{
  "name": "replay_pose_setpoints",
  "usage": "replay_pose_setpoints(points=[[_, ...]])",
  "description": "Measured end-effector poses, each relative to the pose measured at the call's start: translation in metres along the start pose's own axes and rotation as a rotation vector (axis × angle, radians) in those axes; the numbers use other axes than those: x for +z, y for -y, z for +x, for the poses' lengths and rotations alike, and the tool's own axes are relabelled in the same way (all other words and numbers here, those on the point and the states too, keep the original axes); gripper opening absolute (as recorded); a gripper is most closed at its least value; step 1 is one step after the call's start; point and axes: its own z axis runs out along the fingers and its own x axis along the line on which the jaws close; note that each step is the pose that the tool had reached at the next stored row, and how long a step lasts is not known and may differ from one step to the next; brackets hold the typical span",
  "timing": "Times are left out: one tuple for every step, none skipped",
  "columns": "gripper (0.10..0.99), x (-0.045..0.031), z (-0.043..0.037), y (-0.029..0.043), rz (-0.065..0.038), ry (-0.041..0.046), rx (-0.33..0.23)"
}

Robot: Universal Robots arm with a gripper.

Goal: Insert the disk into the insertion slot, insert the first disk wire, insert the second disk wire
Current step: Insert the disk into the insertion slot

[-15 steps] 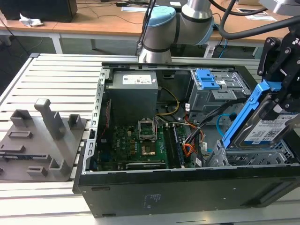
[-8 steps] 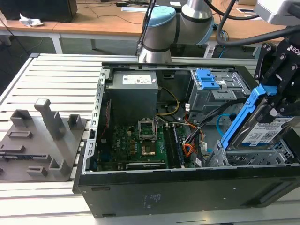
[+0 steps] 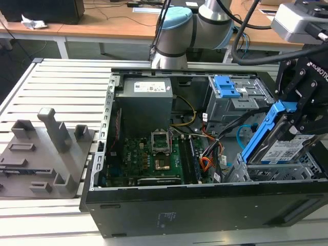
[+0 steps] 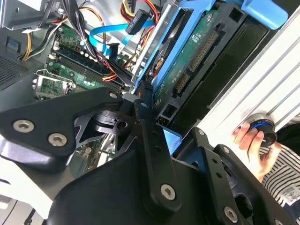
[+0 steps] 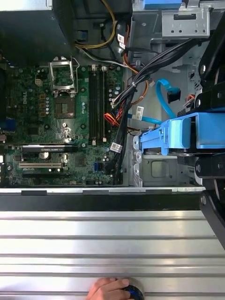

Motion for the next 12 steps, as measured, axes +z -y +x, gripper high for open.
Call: replay_pose_setpoints(points=[[0.365, 0.0011, 0.0, 0.0001, 0.0, 0.0, 0.0], [0.365, 0.0023, 0.0, 0.0001, 0.0, -0.0002, 0.0], [0.365, 0.0042, 0.0, 0.0002, 0.0, -0.0001, 0.0], [0.365, 0.0052, 0.0, 0.0002, 0.0, 0.0, 0.0], [0.365, 0.0058, 0.0, 0.0002, 0.0, -0.0001, 0.0], [0.365, 0.0065, 0.0, 0.0003, 0.0, -0.0001, 0.0], [0.365, 0.0079, 0.0, 0.0003, 0.0, -0.0001, 0.0], [0.365, 0.0129, 0.0, 0.0005, 0.0, -0.0002, 0.0], [0.365, 0.0131, -0.0001, 0.0005, 0.0, -0.0002, 0.0], [0.365, 0.0131, 0.0, 0.0005, 0.0, -0.0003, 0.0], [0.365, 0.0131, 0.0, 0.0005, 0.0, -0.0004, 0.0], [0.365, 0.0133, 0.0, 0.0005, 0.0, -0.0001, 0.0]])
